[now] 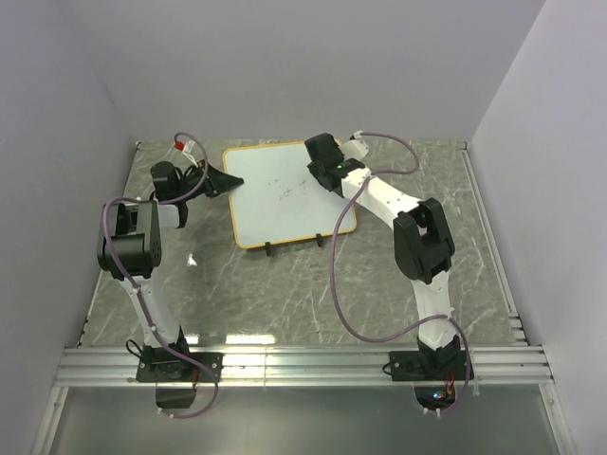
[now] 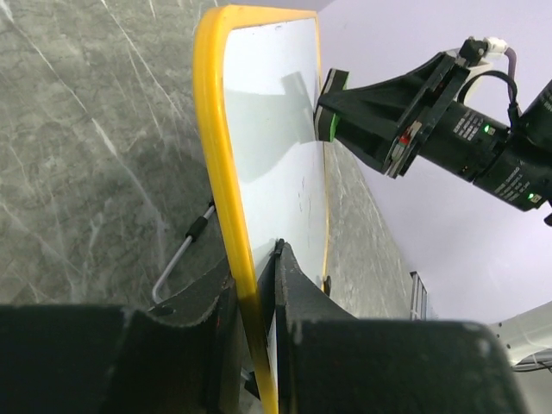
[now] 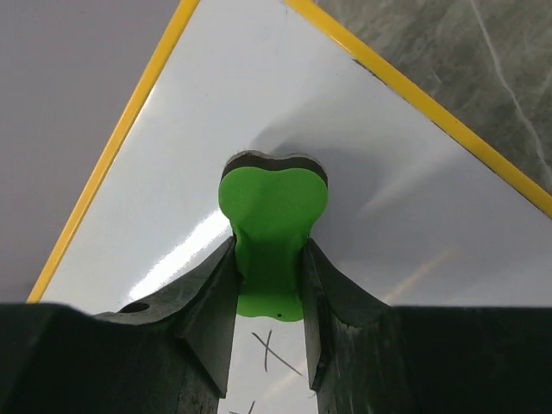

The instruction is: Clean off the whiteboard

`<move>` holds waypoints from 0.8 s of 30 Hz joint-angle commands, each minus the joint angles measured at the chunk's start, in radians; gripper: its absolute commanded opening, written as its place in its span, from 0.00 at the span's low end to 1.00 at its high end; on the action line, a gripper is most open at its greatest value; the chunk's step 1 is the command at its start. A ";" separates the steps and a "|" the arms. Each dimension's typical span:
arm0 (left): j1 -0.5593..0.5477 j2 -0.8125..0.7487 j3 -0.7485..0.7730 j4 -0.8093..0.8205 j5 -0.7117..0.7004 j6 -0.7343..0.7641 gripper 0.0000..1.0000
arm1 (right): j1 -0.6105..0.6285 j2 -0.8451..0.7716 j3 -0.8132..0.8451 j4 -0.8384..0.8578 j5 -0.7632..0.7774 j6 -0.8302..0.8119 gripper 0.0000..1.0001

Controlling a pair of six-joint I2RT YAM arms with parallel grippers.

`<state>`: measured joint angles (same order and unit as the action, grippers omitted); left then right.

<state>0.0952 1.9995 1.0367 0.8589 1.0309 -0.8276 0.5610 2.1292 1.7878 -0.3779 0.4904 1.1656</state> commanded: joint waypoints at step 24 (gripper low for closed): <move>-0.014 0.021 0.005 -0.075 -0.075 0.225 0.00 | 0.211 0.218 0.217 -0.210 -0.058 0.103 0.00</move>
<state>0.1036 1.9980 1.0393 0.8173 1.0397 -0.8040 0.8192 2.2837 2.0567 -0.4812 0.4011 1.2709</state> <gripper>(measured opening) 0.192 0.381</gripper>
